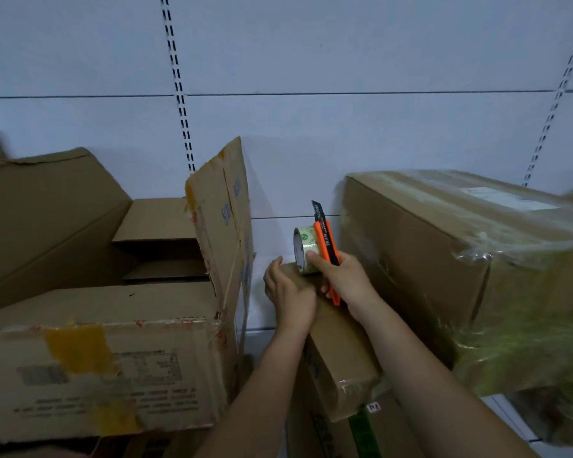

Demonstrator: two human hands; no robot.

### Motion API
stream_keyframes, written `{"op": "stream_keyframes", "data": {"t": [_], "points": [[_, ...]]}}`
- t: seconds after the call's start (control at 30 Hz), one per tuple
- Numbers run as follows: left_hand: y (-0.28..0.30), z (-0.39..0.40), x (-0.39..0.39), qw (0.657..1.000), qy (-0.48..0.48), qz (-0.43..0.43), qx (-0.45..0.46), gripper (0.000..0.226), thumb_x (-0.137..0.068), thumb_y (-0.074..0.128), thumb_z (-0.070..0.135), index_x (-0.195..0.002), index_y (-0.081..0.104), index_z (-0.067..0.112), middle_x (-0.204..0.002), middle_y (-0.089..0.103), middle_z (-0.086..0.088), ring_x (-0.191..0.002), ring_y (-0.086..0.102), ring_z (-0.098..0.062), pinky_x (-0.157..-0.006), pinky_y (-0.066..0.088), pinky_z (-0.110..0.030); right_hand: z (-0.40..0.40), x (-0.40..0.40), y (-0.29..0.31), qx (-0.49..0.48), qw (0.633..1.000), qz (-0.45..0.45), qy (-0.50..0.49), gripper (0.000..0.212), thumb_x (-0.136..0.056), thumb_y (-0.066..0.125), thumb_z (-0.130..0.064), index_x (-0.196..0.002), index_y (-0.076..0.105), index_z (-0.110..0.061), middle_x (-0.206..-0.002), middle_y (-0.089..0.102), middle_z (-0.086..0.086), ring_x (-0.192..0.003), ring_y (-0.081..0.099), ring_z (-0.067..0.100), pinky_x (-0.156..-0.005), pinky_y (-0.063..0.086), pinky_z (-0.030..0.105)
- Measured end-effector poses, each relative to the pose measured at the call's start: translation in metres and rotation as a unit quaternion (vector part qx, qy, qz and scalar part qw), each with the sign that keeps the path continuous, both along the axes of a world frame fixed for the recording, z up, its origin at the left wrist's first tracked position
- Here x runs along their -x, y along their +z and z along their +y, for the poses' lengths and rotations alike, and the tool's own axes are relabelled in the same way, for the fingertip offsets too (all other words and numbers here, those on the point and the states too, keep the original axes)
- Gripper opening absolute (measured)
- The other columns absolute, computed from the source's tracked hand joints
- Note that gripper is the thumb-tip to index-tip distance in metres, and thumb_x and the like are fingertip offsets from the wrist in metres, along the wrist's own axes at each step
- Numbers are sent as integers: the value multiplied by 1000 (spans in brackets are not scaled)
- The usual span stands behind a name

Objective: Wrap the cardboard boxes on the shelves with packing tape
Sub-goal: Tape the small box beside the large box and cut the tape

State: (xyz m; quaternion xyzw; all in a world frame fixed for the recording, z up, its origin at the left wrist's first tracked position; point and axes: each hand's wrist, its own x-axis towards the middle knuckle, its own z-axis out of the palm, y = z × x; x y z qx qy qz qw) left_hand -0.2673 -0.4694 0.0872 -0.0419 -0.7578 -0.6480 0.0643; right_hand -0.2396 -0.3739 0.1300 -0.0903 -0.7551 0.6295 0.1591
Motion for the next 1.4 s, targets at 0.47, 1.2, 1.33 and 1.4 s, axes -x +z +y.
{"op": "stream_keyframes", "data": {"t": [0.47,1.2,1.33,1.4], "points": [[-5,11,20,989,23,-99,-110,69,-97,37,1,-157,20,29,-163,25,-1,-141,38,-29,-113,38,-46,4,-36,15,-20,993,-87,-73,29,-89,69,-39,-77,54,-16,-49,47,6,-35,42,17,-41,37,25],[-3,8,-1,999,-20,-1,-38,54,-100,33,-7,-144,50,19,-166,12,1,-149,25,-19,-103,23,-15,-6,-192,41,-102,957,-235,-133,44,-88,66,-54,-71,51,-16,-47,40,-4,-40,38,14,-50,36,32],[2,6,12,994,-47,-54,-81,66,-96,29,-13,-151,40,23,-166,10,-3,-150,21,-21,-108,21,-19,-9,-229,34,-105,939,-276,-177,46,-88,66,-53,-90,57,-8,-51,40,1,-34,37,11,-39,35,24],[3,6,19,989,-67,-87,-101,69,-95,28,-15,-149,42,25,-166,12,-4,-151,20,-22,-117,22,-27,-16,-236,21,-99,935,-280,-193,47,-86,67,-54,-90,59,-8,-49,41,0,-35,39,12,-41,36,24]]}}
